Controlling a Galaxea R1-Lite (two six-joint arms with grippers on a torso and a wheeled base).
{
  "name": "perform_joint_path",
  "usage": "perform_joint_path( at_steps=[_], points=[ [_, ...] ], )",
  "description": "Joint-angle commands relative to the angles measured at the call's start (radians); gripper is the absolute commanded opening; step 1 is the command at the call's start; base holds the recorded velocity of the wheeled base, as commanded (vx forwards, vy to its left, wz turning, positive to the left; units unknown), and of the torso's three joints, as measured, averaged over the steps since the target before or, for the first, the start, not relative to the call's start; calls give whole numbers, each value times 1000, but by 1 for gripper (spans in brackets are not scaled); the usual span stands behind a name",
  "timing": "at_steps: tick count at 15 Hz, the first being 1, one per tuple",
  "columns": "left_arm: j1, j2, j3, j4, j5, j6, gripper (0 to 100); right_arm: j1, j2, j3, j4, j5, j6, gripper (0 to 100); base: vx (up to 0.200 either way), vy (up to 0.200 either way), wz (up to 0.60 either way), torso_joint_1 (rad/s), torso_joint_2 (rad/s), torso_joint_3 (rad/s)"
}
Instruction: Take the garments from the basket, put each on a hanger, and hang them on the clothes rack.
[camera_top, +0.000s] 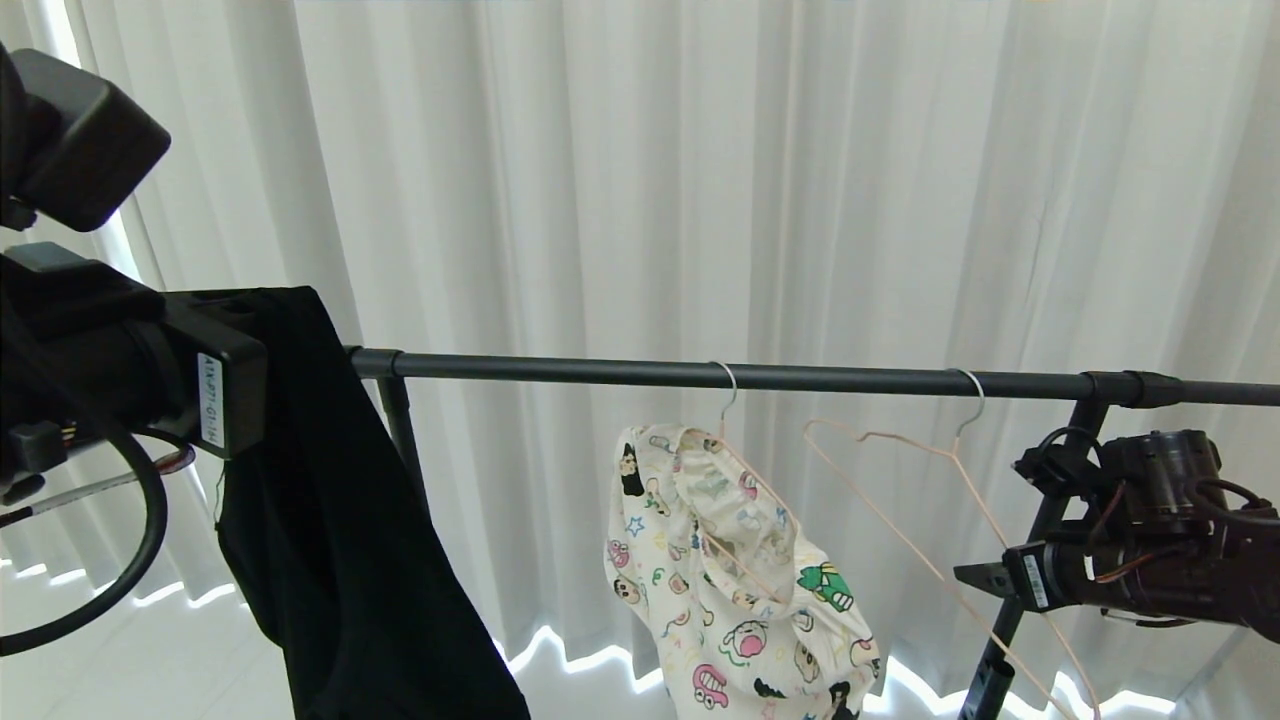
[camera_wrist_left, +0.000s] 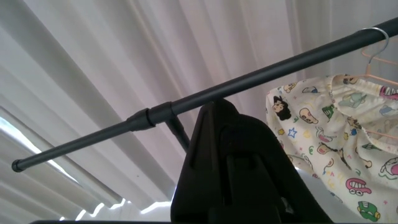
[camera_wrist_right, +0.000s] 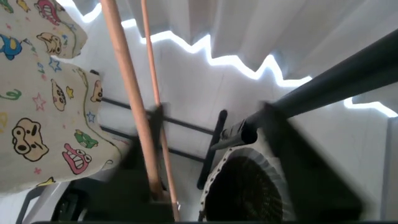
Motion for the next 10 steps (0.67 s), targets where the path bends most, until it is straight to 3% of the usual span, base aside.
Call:
perform_joint_path(
  at_steps=[1, 10],
  points=[
    [0, 6, 0, 0, 0, 0, 0, 0, 7, -1, -1, 9, 0, 0, 0, 0, 0, 0, 0, 0],
    [0, 2, 0, 0, 0, 0, 0, 2, -48, 10, -34, 6, -2, 0, 0, 0, 0, 0, 0, 0]
  ],
)
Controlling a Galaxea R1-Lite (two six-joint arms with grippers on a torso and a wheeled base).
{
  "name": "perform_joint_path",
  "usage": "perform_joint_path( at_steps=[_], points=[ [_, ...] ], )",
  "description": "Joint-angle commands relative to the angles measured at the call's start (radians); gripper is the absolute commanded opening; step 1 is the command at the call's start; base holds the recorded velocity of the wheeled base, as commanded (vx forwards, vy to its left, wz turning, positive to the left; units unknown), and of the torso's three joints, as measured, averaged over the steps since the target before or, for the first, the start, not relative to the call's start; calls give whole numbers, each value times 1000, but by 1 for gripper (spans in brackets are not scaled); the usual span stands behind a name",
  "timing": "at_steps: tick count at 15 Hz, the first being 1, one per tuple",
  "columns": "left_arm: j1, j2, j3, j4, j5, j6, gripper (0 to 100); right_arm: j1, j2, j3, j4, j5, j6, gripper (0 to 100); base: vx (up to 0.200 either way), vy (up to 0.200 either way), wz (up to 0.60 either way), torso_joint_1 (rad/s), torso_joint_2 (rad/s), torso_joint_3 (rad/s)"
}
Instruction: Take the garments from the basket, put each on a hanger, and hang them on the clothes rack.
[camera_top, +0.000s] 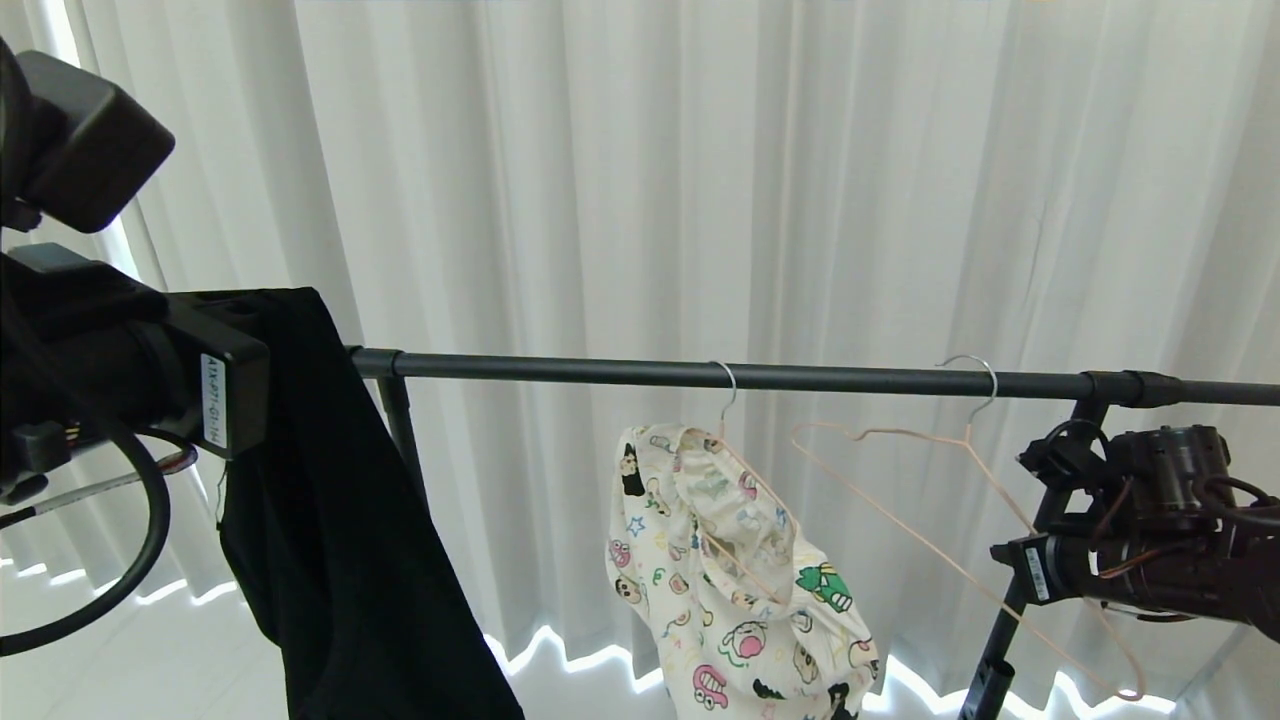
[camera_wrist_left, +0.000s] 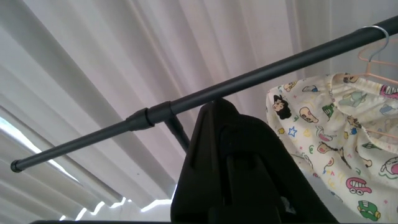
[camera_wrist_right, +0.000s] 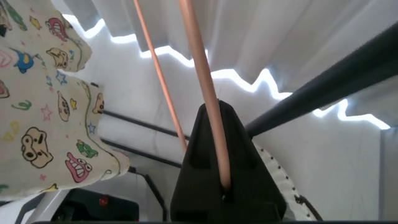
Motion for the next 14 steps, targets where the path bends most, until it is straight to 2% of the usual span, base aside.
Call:
perform_joint_path(
  at_steps=[1, 9, 14],
  points=[
    [0, -5, 0, 0, 0, -1, 0, 2, -58, 17, -2, 0, 1, 0, 0, 0, 0, 0, 0, 0],
    [0, -42, 6, 0, 0, 1, 0, 9, -244, 81, -4, -4, -1, 0, 0, 0, 0, 0, 0, 0],
    [34, -45, 28, 0, 3, 2, 0, 31, -423, 201, 4, -24, -4, 0, 0, 0, 0, 0, 0, 0]
  ],
)
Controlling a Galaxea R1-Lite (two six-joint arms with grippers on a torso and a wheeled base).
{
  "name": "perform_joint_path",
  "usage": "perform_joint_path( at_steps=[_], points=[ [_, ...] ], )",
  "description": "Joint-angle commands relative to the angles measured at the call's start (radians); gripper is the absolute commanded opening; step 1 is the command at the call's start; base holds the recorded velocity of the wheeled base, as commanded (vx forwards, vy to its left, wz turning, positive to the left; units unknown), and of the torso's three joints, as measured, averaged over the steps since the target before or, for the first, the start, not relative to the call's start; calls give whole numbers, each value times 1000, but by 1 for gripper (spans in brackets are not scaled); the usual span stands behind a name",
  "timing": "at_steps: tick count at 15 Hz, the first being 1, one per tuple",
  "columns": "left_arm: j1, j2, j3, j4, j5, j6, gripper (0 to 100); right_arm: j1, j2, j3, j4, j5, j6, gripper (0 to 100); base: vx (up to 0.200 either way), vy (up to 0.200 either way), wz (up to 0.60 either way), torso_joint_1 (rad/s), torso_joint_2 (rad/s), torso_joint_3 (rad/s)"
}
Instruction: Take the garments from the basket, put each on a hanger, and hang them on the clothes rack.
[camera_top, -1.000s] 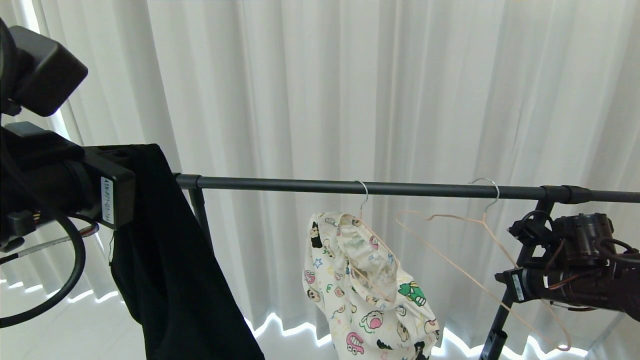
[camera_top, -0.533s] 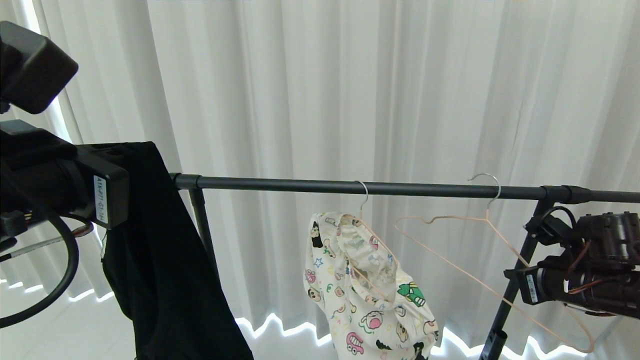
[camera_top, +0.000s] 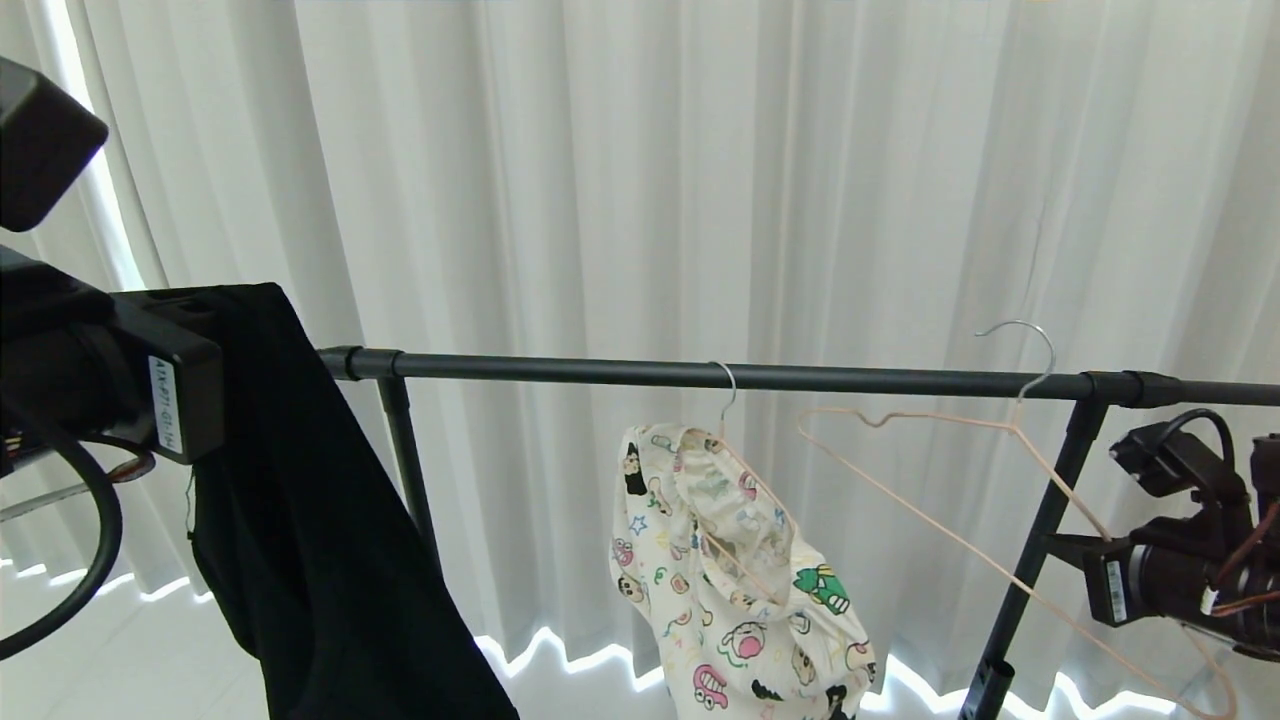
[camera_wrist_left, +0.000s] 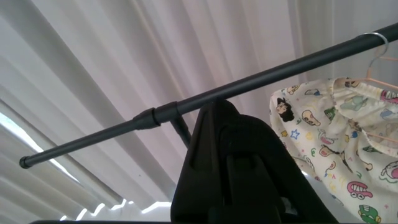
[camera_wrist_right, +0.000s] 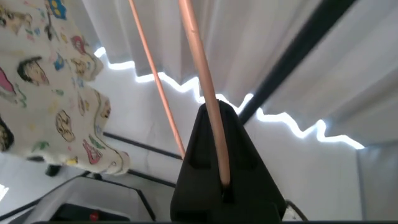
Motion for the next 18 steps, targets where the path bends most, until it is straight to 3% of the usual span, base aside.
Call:
perform_joint_path(
  at_steps=[1, 4, 9, 12, 16, 18],
  points=[
    [15, 0, 9, 0, 5, 9, 0, 18, -132, 79, 7, -40, -8, 0, 0, 0, 0, 0, 0, 0],
    [15, 0, 15, 0, 7, 22, 0, 74, -242, 125, 50, -97, -12, 0, -200, 0, 0, 12, 7, 4],
    [15, 3, 30, 0, 2, 19, 0, 218, -394, 95, 208, -100, -15, 0, -200, 0, 0, -3, 1, 6],
    [15, 2, 58, 0, 2, 19, 0, 261, -403, 49, 231, -152, -15, 0, -200, 0, 0, -2, 4, 5],
    [12, 31, 90, 0, -7, 11, 0, 330, -397, -30, 235, -154, -14, 0, 0, 0, 0, 0, 0, 0],
    [10, 98, 81, 0, -6, -61, 0, 430, -383, -56, 263, -155, -12, 0, 0, 0, 0, 0, 0, 0]
  ],
)
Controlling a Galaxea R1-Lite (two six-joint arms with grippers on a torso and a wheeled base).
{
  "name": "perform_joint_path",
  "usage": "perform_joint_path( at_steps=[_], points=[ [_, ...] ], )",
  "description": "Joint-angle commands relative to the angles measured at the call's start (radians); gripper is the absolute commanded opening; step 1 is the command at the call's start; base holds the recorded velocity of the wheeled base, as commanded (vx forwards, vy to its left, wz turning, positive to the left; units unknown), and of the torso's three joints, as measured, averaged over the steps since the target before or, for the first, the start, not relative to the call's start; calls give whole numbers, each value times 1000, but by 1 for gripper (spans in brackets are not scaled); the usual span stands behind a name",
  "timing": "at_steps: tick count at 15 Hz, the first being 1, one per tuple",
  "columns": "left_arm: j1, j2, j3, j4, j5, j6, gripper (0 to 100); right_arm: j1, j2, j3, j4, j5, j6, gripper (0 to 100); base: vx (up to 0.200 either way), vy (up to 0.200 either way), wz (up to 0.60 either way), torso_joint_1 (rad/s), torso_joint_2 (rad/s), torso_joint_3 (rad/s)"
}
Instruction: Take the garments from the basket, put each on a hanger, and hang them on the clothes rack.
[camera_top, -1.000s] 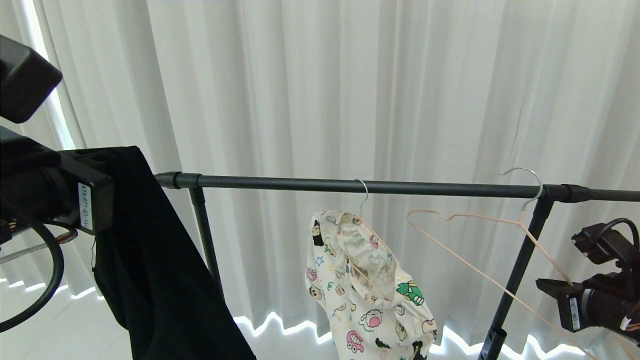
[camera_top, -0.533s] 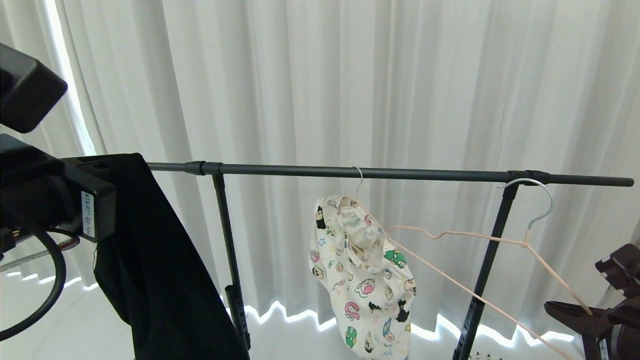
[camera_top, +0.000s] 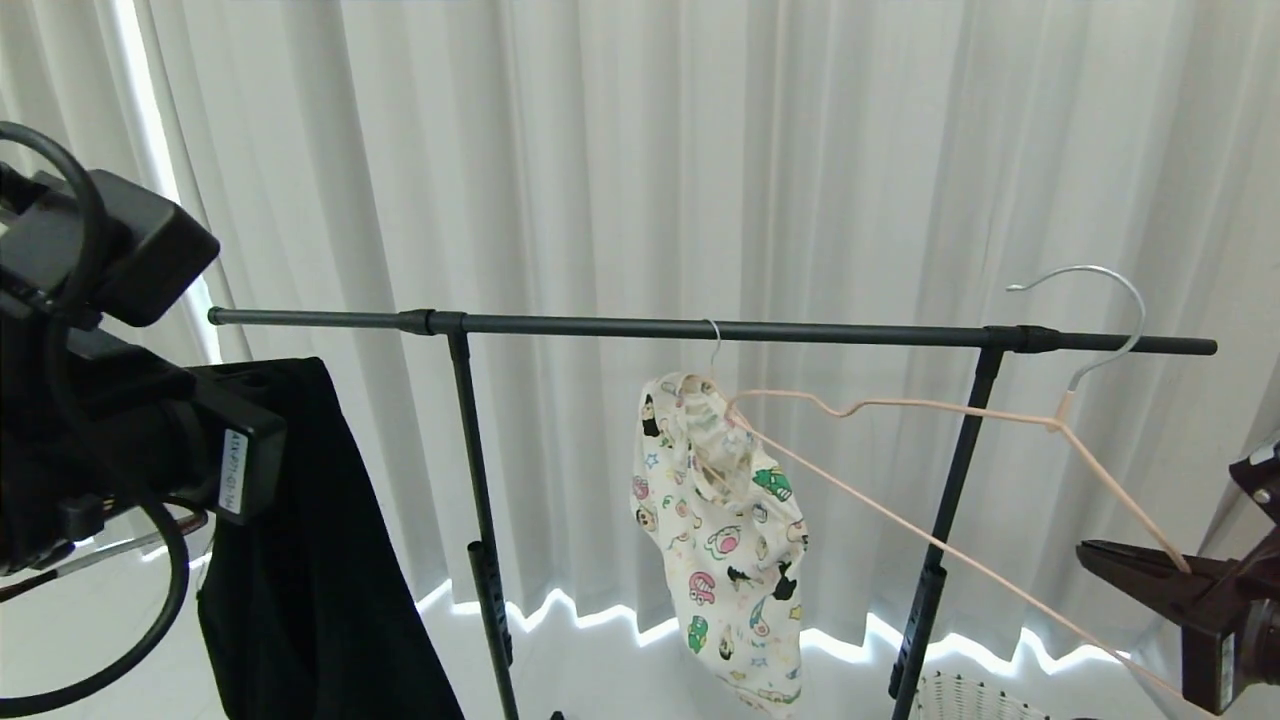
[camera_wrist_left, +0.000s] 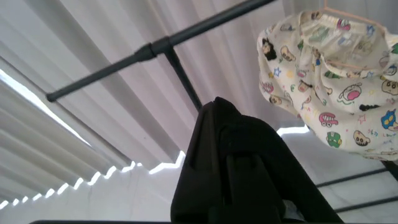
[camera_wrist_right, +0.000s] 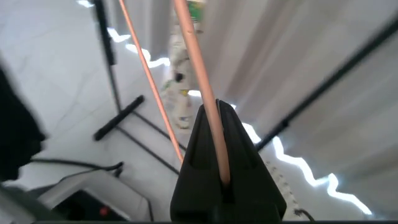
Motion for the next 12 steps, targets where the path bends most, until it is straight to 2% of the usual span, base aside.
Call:
perform_joint_path(
  at_steps=[1, 4, 6, 8, 11, 12],
  points=[
    [-2, 101, -11, 2, 3, -78, 0, 130, 26, -33, 33, 1, 7, 0, 0, 0, 0, 0, 0, 0],
    [0, 213, -35, 9, 6, -153, 0, 356, 104, -56, 41, 1, 86, 0, 0, 0, 0, 0, 0, 0],
    [-2, 285, -69, 9, 6, -229, 0, 464, 171, -104, 35, -2, 158, 0, 0, 0, 0, 0, 0, 0],
    [-20, 317, -109, 9, 8, -282, 0, 500, 227, -136, 32, -4, 178, 0, 0, 0, 0, 0, 0, 0],
    [-31, 316, -112, 9, 8, -286, 0, 491, 293, -146, -30, -25, 188, 0, 0, 0, 0, 0, 0, 0],
    [-36, 311, -112, 9, 8, -286, 0, 478, 354, -157, -90, -70, 217, 0, 0, 0, 0, 0, 0, 0]
  ],
)
